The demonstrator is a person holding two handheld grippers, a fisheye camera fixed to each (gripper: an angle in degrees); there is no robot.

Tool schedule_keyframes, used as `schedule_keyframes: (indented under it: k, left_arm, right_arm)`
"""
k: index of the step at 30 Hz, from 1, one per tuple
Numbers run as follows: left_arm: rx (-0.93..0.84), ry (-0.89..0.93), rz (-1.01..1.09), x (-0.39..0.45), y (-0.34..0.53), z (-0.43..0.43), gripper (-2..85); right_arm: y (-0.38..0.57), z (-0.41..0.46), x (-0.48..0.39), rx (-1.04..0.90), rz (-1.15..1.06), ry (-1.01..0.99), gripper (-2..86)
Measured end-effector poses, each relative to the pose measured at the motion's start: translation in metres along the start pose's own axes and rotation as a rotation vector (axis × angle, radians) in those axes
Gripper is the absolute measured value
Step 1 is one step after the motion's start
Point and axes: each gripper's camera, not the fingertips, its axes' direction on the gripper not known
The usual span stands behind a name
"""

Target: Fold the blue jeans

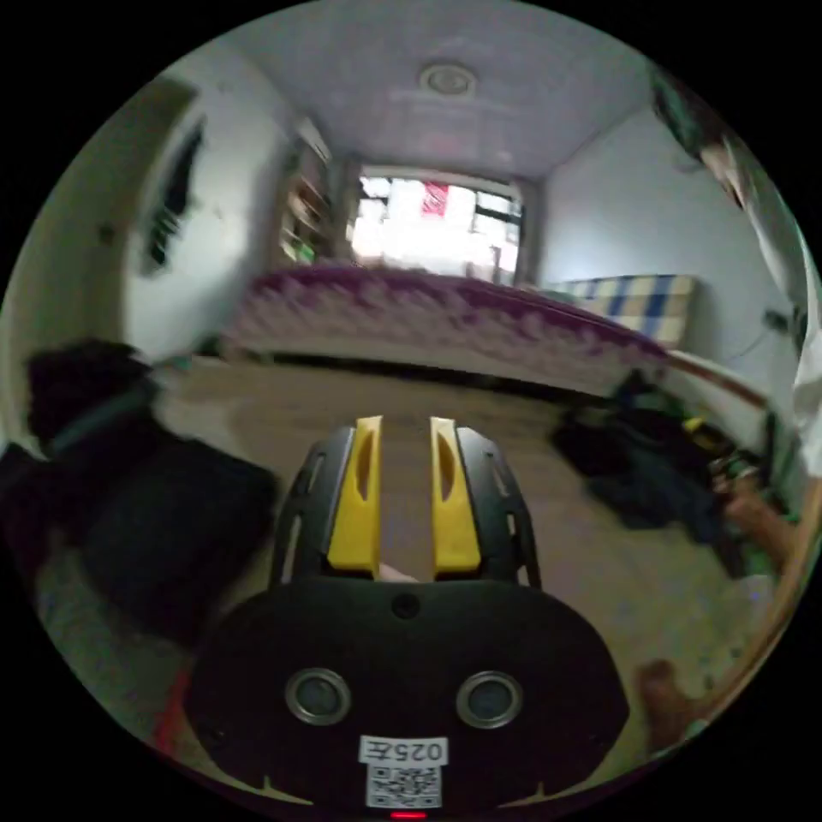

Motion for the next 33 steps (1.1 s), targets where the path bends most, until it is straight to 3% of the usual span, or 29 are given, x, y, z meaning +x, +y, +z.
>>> schedule_keyframes:
  k: [1, 4, 9, 15, 17, 21, 26, 28, 33]
  left_arm:
    - [-0.108, 0.217, 0.007, 0.027, 0.017, 0.048, 7.1]
    - [-0.238, 0.608, 0.030, 0.122, 0.068, 0.150, 9.9]
    - [-0.467, 0.781, 0.194, 0.280, 0.122, 0.291, 10.4]
    - [-0.756, 0.721, 0.508, 0.386, 0.194, 0.391, 2.2]
    - [-0.765, 0.718, 0.499, 0.379, 0.212, 0.386, -0.4]
    - [-0.749, 0.892, 0.510, 0.323, 0.239, 0.322, -1.5]
    - [-0.861, 1.020, 0.270, 0.200, 0.282, 0.230, -1.7]
    - [-0.951, 0.993, 0.100, 0.116, 0.315, 0.188, -1.6]
    - [-1.004, 0.829, -0.079, -0.033, 0.341, 0.106, -1.6]
  right_arm:
    - [0.003, 0.006, 0.022, -0.082, 0.054, -0.011, 12.6]
    - [0.001, 0.011, 0.045, -0.181, 0.094, 0.000, 14.3]
    - [-0.038, 0.005, 0.032, -0.230, 0.044, 0.092, 15.0]
    - [-0.105, 0.005, 0.016, -0.284, 0.080, 0.066, 14.4]
    - [-0.128, 0.005, 0.013, -0.286, 0.110, 0.090, 14.6]
    - [-0.181, 0.004, -0.002, -0.284, 0.146, 0.109, 15.0]
    - [-0.226, -0.005, -0.026, -0.313, 0.212, 0.101, 16.0]
    - [-0.235, -0.008, -0.040, -0.390, 0.242, 0.064, 16.4]
    - [-0.236, 0.018, -0.088, -0.642, 0.213, -0.105, 19.1]
